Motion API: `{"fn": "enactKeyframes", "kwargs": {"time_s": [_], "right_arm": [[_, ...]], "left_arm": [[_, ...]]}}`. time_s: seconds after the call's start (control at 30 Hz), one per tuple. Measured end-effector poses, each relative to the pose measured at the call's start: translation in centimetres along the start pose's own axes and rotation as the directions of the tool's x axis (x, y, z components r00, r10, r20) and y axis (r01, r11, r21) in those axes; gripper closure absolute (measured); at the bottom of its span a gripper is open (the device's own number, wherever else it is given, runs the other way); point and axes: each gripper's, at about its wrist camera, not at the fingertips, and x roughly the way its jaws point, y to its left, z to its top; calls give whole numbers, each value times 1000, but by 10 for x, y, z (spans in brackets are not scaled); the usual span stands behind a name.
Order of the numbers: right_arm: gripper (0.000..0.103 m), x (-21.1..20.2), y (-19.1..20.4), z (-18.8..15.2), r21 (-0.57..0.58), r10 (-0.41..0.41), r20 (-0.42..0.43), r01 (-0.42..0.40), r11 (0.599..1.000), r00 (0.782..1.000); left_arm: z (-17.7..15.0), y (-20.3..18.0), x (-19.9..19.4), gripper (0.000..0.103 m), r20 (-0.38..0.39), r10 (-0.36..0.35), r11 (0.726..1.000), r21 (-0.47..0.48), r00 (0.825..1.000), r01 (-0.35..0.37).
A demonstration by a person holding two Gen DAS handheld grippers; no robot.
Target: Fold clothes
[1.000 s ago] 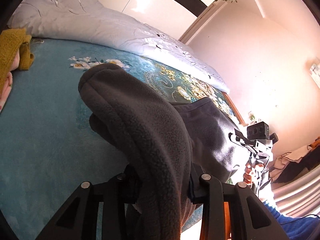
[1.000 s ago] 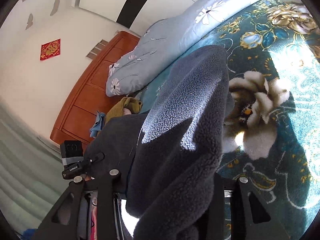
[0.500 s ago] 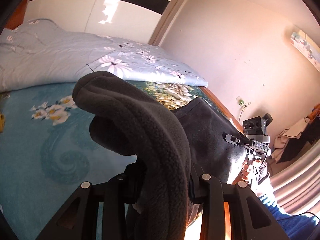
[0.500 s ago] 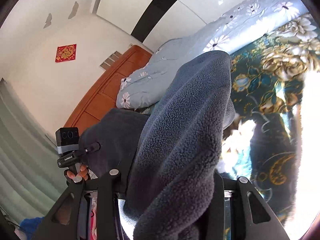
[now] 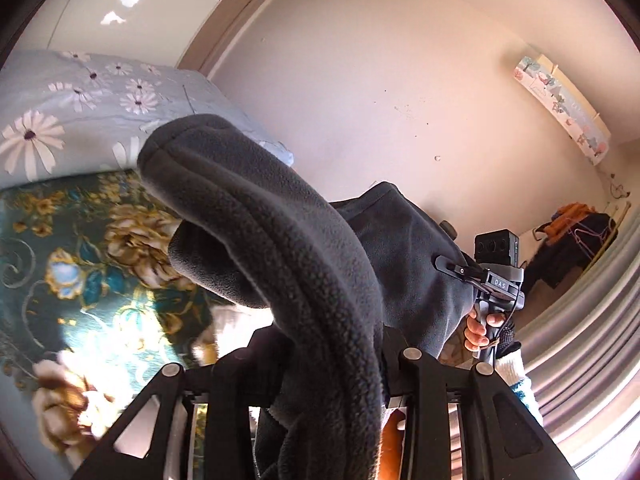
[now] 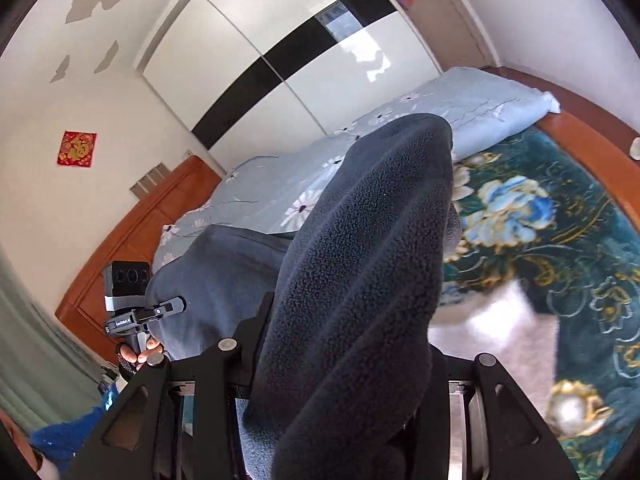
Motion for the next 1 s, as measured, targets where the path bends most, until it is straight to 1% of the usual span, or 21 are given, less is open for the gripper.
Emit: {"fn": "enactKeyframes", "kwargs": {"time_s": [0.07,0.13,0.2,0.27,0.3,0.33,0.37,0.4,0.47,0.53,0.63,0.7,0.73,0.77,0.8,0.83,0.87,0.9,0.93,0.97,1.0], "right_arm": [[58,-8,-24,-6,28,-44,-22,44,999,999],[57,-6,-57,-23,94,-76,-46,80,992,996],[57,6,-95,-52,189,-89,-86,104,976,992],[56,21,-131,-86,275,-112,-141,148,950,984],[52,22,-147,-100,310,-91,-138,131,942,986],[51,22,-162,-113,342,-67,-125,106,934,990],[51,20,-169,-120,363,-34,-80,61,930,996],[51,18,-176,-125,380,-8,-42,23,925,999],[51,17,-179,-125,396,2,-8,1,918,1000],[51,16,-182,-126,409,10,22,-18,912,1000],[51,14,-176,-121,403,-13,7,9,915,1000],[46,10,-169,-114,387,-46,-5,44,921,999],[44,7,-165,-111,376,-65,-9,64,924,998],[39,1,-162,-111,368,-89,-9,86,926,996],[39,-8,-161,-112,368,-106,-5,101,924,994],[39,-16,-160,-113,368,-124,0,115,923,992],[39,-25,-159,-113,368,-154,8,140,919,988],[39,-38,-155,-113,369,-223,27,197,908,975],[39,-51,-151,-112,370,-290,45,254,894,956],[39,-64,-144,-111,364,-365,66,318,875,929],[39,-73,-129,-108,336,-462,98,408,849,881]], "left_arm": [[-22,9,28,66,-25,-12,999,-38,1000,11],[-52,27,50,66,-82,-3,997,-82,997,-3],[-76,46,65,66,-137,14,994,-110,990,-29],[-100,65,79,66,-192,30,989,-136,981,-57],[-107,71,82,65,-203,23,987,-149,979,-54],[-108,70,81,65,-199,8,987,-155,980,-40],[-107,65,81,64,-200,14,989,-144,980,-44],[-105,61,83,64,-205,31,991,-121,978,-57],[-100,54,87,63,-213,64,994,-78,975,-82],[-98,53,89,62,-219,80,993,-66,972,-96],[-97,55,83,59,-226,63,992,-94,972,-87],[-95,61,78,56,-226,61,991,-105,972,-86],[-93,61,74,55,-231,74,990,-96,970,-99],[-91,59,68,50,-235,99,990,-78,967,-120],[-90,56,60,45,-233,135,987,-50,963,-150],[-88,52,53,44,-226,175,983,-13,958,-182],[-86,46,46,42,-213,220,975,34,952,-218],[-85,38,38,40,-189,278,960,85,942,-266],[-85,28,31,40,-151,352,933,135,924,-333],[-85,17,23,39,-104,429,895,183,897,-406],[-87,7,18,39,-58,487,857,222,871,-464]]}}
